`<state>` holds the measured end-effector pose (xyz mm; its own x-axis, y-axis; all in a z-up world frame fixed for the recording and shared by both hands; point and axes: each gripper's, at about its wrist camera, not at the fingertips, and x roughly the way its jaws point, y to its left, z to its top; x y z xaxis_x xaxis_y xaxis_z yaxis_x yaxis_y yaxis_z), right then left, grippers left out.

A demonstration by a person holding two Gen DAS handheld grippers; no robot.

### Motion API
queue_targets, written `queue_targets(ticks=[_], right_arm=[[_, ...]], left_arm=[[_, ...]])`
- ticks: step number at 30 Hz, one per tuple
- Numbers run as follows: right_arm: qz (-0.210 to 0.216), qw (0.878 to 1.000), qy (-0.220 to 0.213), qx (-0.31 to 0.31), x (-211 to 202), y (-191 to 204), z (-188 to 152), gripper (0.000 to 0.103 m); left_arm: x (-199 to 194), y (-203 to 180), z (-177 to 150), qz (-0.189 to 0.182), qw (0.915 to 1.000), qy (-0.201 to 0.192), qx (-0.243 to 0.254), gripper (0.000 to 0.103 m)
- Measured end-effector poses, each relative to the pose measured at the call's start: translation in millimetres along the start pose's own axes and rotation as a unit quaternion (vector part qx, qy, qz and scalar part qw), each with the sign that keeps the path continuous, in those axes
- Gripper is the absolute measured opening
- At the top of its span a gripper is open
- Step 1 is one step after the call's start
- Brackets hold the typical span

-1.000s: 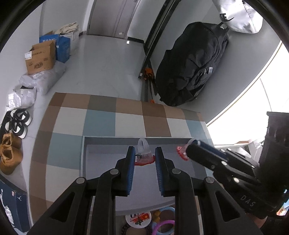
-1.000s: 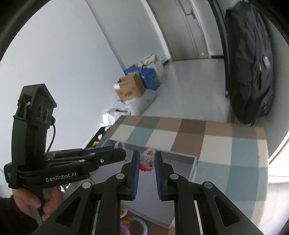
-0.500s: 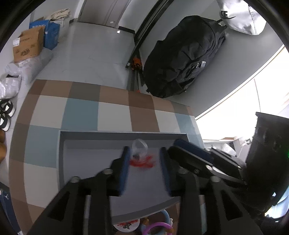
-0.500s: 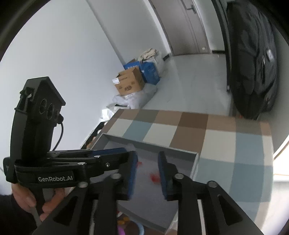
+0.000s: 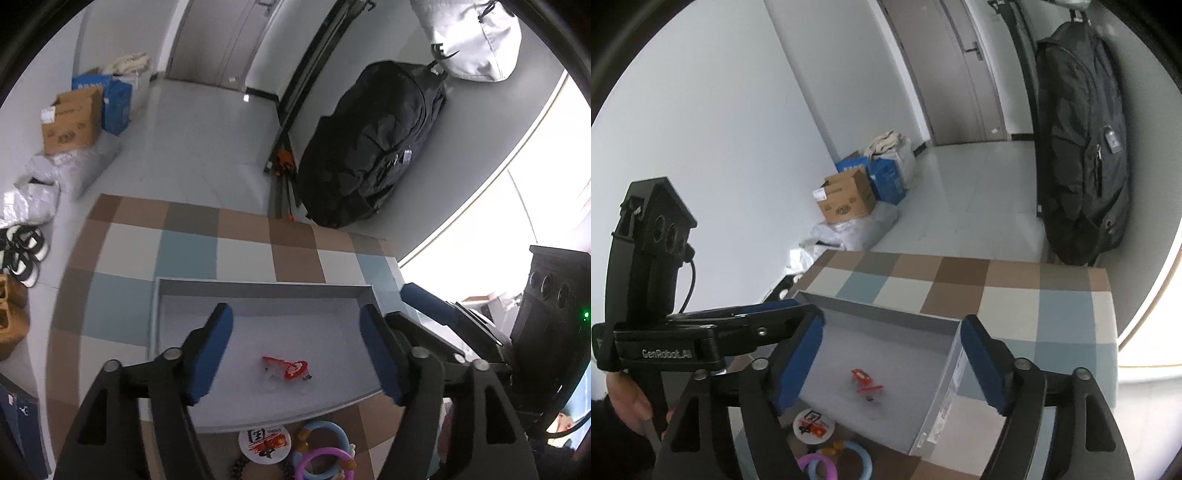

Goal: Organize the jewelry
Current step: 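Open the left tool to drop the hair clip into the box, then move the left tool to the black beaded bracelet and grasp it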

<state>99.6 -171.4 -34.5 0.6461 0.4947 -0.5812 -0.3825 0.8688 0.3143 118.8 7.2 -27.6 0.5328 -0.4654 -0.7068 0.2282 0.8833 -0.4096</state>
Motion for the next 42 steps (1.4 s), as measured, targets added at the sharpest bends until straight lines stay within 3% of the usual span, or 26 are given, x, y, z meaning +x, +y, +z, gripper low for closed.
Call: queue_targets(ticks=[5,7,9,14,24,34,42], right_arm=[[-0.005,1.000,-0.008,-0.026,-5.9,11.3,-8.1,0.084],[-0.004,0.999,-0.013,-0.029,-9.4,14.2,-11.6,0.087],[-0.005,0.999,-0.020,-0.028,-12.8,15.9,-14.1,0.097],[-0.004,0.999,-0.038,-0.038,-27.0,23.8,-18.0,0.103],[-0.007,0.998,-0.053,-0.029,-47.9,25.5,-26.2,0.103],[-0.022,0.999,-0.031,-0.020,-54.8,25.6,-43.1,0.103],[-0.027,0.999,-0.008,-0.019,-54.0,25.4,-54.8,0.103]], left_arm=[[-12.3,-3.0,-5.4,0.034,0.9991,-0.023,0.012,0.079],[-18.4,-3.8,-8.5,0.041,0.9985,-0.035,0.012,0.081],[-25.2,-2.8,-12.0,0.047,0.9978,-0.046,0.008,0.083],[-41.7,1.4,-20.9,0.074,0.9945,-0.074,-0.001,0.085],[-58.6,11.9,-40.6,0.117,0.9898,-0.080,-0.011,0.086],[-54.8,14.0,-60.1,0.105,0.9934,-0.044,-0.006,0.086],[-34.3,9.0,-78.3,0.102,0.9941,0.031,0.023,0.086]])
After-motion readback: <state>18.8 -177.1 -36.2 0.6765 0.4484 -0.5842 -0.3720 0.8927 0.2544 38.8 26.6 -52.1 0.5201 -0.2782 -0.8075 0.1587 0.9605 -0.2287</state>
